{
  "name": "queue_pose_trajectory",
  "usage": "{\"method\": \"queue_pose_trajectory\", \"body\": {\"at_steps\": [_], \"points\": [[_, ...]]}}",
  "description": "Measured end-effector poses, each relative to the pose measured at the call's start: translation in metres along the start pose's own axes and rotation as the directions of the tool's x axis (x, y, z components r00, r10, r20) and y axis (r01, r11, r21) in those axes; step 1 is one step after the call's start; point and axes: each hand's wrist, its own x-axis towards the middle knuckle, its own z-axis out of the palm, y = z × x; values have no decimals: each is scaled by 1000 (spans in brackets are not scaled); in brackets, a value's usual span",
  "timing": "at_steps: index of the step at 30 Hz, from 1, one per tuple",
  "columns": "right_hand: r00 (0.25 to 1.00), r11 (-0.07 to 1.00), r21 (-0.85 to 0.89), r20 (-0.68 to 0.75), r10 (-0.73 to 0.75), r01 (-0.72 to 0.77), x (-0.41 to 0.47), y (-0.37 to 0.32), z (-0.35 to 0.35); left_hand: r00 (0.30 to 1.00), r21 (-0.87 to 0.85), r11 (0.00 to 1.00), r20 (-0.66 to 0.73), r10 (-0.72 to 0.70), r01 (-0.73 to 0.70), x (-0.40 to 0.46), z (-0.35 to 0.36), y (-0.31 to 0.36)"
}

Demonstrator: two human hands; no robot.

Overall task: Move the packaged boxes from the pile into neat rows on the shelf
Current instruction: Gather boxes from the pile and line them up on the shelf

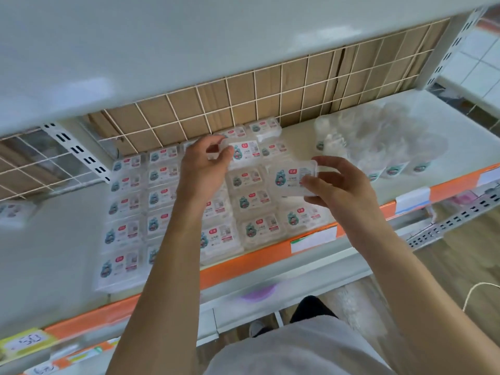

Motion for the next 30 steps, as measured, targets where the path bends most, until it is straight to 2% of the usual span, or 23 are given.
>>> {"method": "queue_pose_trajectory", "body": {"at_steps": [10, 22, 25, 28, 30], "points": [[984, 1000, -10, 181, -2, 4, 39, -17, -3, 997, 302, 953, -77, 11, 13, 19, 30, 1], [975, 1000, 12, 222, -9, 7, 46, -10, -12, 994, 490, 870, -111, 2, 53, 40, 36, -15], [980, 1000, -6, 197, -14, 15, 47, -7, -13, 998, 503, 864, -50, 33, -3, 34, 42, -15], [986, 997, -71, 165, -27, 39, 52, -5, -12, 997, 638, 766, 50, 54, -73, 28, 48, -14], [987, 987, -144, 150, -51, 73, 58, -5, -10, 996, 697, 712, 57, 61, -84, 25, 49, -14]]}}
